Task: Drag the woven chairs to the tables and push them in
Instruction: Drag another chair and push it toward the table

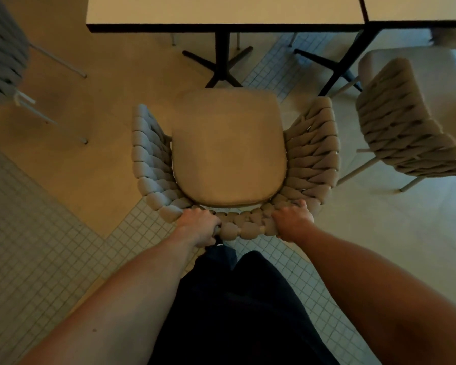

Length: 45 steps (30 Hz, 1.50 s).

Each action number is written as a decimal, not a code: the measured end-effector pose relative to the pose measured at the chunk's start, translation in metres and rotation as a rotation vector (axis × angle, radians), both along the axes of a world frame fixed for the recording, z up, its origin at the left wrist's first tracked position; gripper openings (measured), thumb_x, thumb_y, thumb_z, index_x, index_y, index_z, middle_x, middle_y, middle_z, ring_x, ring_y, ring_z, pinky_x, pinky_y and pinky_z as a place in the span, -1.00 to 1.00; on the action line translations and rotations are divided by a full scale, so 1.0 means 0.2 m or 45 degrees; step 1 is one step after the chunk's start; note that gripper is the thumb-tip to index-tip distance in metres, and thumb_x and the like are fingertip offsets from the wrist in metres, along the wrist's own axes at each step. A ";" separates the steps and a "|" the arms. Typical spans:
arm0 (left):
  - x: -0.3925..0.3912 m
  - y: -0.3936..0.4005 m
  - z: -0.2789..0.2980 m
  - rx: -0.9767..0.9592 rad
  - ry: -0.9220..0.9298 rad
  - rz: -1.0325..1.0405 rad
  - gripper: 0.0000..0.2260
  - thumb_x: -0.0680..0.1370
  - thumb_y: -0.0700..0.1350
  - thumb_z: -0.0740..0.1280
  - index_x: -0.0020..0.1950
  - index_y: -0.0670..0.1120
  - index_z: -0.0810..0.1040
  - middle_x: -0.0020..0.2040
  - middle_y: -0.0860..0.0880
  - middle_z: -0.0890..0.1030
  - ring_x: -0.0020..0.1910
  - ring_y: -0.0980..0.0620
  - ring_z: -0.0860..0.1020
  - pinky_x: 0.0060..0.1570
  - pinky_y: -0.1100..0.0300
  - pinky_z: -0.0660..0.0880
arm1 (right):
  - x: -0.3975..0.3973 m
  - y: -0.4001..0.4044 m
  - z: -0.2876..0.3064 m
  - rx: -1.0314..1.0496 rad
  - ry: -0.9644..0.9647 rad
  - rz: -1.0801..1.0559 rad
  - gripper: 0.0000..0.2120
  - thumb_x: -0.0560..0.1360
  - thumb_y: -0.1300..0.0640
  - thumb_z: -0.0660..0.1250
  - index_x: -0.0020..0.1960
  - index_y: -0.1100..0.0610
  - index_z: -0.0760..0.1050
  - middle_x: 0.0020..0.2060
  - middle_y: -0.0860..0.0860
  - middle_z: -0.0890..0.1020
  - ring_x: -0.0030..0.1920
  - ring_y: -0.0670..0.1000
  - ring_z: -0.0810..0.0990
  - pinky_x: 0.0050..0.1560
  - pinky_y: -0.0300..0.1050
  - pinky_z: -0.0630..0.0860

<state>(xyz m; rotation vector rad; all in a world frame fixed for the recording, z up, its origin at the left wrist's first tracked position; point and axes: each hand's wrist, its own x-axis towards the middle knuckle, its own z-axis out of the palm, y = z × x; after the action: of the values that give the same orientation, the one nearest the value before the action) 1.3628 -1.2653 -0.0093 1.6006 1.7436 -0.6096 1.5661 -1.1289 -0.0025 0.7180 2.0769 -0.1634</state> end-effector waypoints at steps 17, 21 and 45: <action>-0.10 0.59 -0.04 -0.051 -0.044 0.108 -0.72 0.48 0.04 0.41 0.18 0.10 0.57 0.11 -0.04 0.60 0.14 -0.14 0.56 0.00 -0.01 0.47 | -0.11 0.63 -0.13 0.020 -0.010 0.017 -0.68 0.57 -0.05 0.33 0.31 -0.09 0.46 0.13 -0.11 0.65 0.21 0.00 0.60 0.47 0.15 0.11; -0.06 0.59 -0.06 -0.092 -0.043 0.165 -0.72 0.48 0.02 0.40 0.19 0.13 0.57 0.09 -0.01 0.61 0.13 -0.12 0.57 0.01 0.00 0.48 | -0.07 0.65 -0.15 0.021 -0.023 0.062 -0.70 0.59 -0.03 0.31 0.31 -0.06 0.46 0.09 -0.12 0.67 0.18 0.02 0.63 0.49 0.18 0.09; 0.01 0.46 -0.02 0.028 -0.056 0.456 -0.72 0.49 -0.06 0.37 0.18 0.10 0.51 0.10 0.06 0.54 0.24 -0.04 0.37 0.25 -0.02 0.24 | -0.20 0.68 -0.05 -0.239 -0.170 0.040 -0.39 0.49 0.02 0.45 0.48 0.04 0.32 0.38 0.04 0.50 0.40 0.14 0.48 0.46 0.27 0.24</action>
<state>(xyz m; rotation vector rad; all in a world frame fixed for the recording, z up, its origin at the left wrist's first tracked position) 1.3641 -1.1742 -0.0139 1.2600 1.9462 -0.3796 1.5263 -0.9926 -0.0130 0.5666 1.9153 -0.2813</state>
